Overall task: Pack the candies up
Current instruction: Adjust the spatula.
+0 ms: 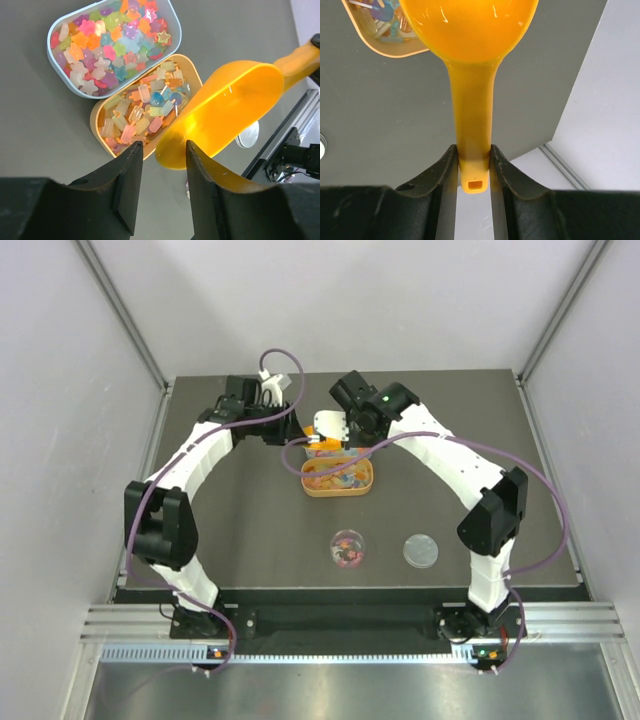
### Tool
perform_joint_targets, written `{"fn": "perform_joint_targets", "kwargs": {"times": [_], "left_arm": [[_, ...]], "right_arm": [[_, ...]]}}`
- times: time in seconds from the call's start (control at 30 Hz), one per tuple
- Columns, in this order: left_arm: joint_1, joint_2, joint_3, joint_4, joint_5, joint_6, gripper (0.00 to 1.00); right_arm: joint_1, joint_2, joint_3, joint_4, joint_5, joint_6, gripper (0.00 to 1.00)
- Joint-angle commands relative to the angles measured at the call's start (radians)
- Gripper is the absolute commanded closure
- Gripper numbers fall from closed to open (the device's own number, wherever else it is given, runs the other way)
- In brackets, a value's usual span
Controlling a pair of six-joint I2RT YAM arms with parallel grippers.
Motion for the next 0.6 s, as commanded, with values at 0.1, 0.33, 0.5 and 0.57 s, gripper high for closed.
{"fn": "perform_joint_targets", "kwargs": {"times": [0.1,0.33,0.5,0.57], "left_arm": [[-0.019,0.042,0.057,0.013,-0.034,0.040,0.56],[-0.049,0.077,0.080,0.013,-0.048,0.052,0.57],[-0.069,0.082,0.099,0.012,-0.046,0.055,0.57],[-0.072,0.082,0.100,0.015,-0.048,0.055,0.56]], "right_arm": [[-0.002,-0.136,0.005,0.065,-0.113,0.005,1.00],[-0.002,-0.272,-0.064,0.162,-0.230,0.011,1.00],[-0.004,-0.287,-0.082,0.157,-0.270,0.039,1.00],[-0.007,-0.286,-0.087,0.156,-0.305,0.048,1.00]]}}
